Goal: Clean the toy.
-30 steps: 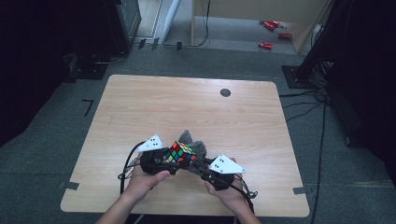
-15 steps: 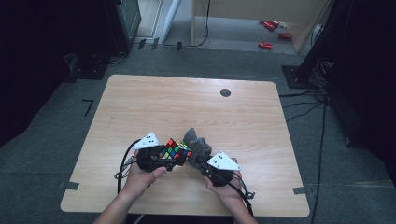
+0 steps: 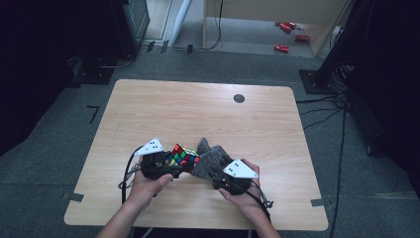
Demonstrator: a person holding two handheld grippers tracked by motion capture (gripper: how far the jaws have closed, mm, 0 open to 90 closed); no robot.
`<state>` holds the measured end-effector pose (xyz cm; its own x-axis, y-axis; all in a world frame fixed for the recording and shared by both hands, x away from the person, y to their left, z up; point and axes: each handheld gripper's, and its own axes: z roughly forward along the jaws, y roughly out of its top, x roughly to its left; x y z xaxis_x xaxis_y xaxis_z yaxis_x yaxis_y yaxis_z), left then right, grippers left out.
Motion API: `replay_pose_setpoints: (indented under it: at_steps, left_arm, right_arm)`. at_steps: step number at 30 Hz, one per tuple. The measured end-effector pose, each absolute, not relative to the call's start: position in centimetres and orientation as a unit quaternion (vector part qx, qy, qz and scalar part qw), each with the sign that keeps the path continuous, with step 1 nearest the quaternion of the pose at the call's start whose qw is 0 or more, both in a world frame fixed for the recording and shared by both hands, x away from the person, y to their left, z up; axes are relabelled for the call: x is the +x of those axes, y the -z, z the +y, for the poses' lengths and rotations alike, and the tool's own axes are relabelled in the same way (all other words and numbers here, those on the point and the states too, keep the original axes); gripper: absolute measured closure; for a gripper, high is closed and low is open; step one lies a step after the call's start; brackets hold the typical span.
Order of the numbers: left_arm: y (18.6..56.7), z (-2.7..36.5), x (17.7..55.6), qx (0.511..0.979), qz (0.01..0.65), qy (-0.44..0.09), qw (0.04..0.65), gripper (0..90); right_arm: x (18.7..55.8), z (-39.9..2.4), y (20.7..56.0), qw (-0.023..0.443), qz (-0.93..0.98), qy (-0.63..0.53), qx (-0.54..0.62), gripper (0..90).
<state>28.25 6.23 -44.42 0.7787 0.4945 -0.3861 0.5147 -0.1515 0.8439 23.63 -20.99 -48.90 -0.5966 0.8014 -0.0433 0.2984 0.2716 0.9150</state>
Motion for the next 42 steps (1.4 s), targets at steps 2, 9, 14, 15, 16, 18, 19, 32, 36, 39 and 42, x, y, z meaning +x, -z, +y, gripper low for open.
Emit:
replay_pose_setpoints:
  at_steps: [2,9,14,15,16,18,19,32,36,39,42]
  left_arm:
    - [44.3,6.4,28.3,0.757,0.333,0.009,0.562,34.8]
    - [44.0,6.3,28.3,0.758,0.336,0.015,0.560,34.7]
    - [43.8,6.0,28.1,0.761,0.332,0.019,0.557,34.7]
    - [43.8,5.9,28.1,0.762,0.331,0.022,0.557,34.7]
    - [43.8,5.8,28.0,0.763,0.330,0.023,0.556,34.7]
    - [43.8,5.6,27.9,0.766,0.327,0.027,0.552,34.8]
    - [43.8,5.5,27.9,0.767,0.327,0.030,0.551,34.7]
    - [44.3,3.8,27.6,0.785,0.316,0.072,0.528,34.7]
    - [44.5,3.4,27.6,0.789,0.317,0.084,0.520,34.7]
    - [44.7,3.3,27.8,0.789,0.321,0.102,0.514,34.6]
    - [44.9,3.3,28.0,0.785,0.329,0.119,0.512,34.6]
  right_arm:
    - [23.6,-21.2,48.7,0.262,0.752,-0.488,0.357,27.3]
    - [22.8,-21.0,48.1,0.271,0.740,-0.541,0.292,22.6]
    - [22.0,-19.6,48.3,0.293,0.745,-0.547,0.244,20.8]
    - [22.0,-19.4,48.4,0.294,0.745,-0.549,0.239,20.1]
    - [21.9,-19.2,48.3,0.293,0.745,-0.551,0.235,19.2]
    - [21.7,-18.9,48.3,0.294,0.743,-0.556,0.229,18.7]
    - [21.7,-18.9,48.2,0.295,0.741,-0.560,0.225,18.2]
    - [21.2,-17.9,48.6,0.327,0.739,-0.558,0.190,19.4]
    - [21.1,-17.8,48.7,0.340,0.738,-0.557,0.175,23.4]
    - [21.0,-17.7,48.8,0.346,0.737,-0.556,0.166,26.5]
    - [20.9,-17.6,49.0,0.350,0.737,-0.555,0.160,30.3]
